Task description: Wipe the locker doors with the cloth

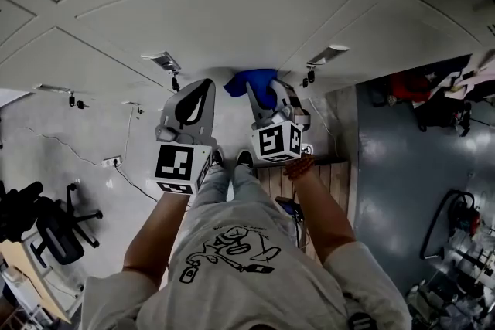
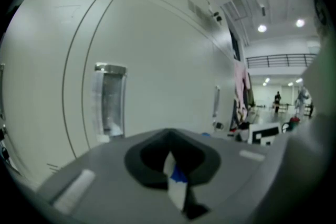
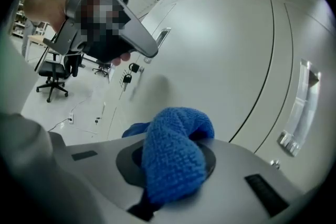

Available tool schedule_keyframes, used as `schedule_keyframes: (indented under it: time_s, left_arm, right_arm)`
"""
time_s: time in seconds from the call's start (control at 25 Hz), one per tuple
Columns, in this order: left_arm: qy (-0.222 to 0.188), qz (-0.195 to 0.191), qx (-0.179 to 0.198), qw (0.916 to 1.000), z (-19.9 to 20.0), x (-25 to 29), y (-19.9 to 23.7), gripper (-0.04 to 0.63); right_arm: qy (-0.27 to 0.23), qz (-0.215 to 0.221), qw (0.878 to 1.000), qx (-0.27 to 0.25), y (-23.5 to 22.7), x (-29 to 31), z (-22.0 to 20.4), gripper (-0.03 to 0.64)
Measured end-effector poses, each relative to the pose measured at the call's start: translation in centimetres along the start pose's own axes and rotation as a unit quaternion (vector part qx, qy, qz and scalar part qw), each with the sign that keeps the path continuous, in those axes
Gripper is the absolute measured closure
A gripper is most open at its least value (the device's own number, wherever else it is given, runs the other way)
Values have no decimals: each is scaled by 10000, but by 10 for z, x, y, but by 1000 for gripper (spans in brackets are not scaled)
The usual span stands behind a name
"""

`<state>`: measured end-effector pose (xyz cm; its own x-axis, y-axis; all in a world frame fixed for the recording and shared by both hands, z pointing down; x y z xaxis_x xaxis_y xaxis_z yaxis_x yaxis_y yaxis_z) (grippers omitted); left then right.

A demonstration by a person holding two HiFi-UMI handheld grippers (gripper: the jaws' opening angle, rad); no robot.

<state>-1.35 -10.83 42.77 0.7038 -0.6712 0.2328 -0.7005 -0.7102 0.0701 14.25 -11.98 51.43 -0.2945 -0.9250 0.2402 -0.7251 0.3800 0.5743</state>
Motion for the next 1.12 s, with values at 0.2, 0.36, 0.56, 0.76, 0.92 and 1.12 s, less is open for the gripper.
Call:
schedule_keyframes:
  time_s: [0.2, 0.36, 0.56, 0.76, 0.92, 1.12]
  left_arm:
    - [-127, -21, 99, 9999, 27, -3, -7, 592]
    - [-365, -3, 244, 9990, 55, -8, -6, 592]
    - [-645, 30, 463, 9968, 87, -19, -5, 592]
    - [-851, 12, 616, 9945, 112, -33, -7, 592]
    - [-1045, 43, 744, 9917, 127, -43, -7, 592]
    - [-1203, 79, 803, 9895, 139, -55, -6, 592]
  right_arm:
    - [-340, -120, 9993, -104, -32, -20, 41, 594]
    - [-661, -287, 9974, -51, -64, -34, 83, 594]
    - [-1025, -637, 9926, -162, -98, -52, 133, 594]
    - [-1361, -812, 9873, -128, -120, -63, 172, 594]
    - [-1804, -893, 9795, -11, -135, -70, 198, 594]
    - [-1996, -1003, 9746, 143, -153, -77, 223, 594]
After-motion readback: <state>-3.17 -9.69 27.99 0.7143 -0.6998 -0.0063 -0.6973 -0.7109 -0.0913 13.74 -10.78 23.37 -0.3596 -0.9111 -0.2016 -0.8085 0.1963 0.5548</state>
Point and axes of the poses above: the fingertips, and each gripper's own axes: x forward along the fingers, y to its left, z out of its top, the point moved 8 cm from there along -x, backward along the fingers, and after that the axes turned 10 degrees about -z, right-handed, at the moved point
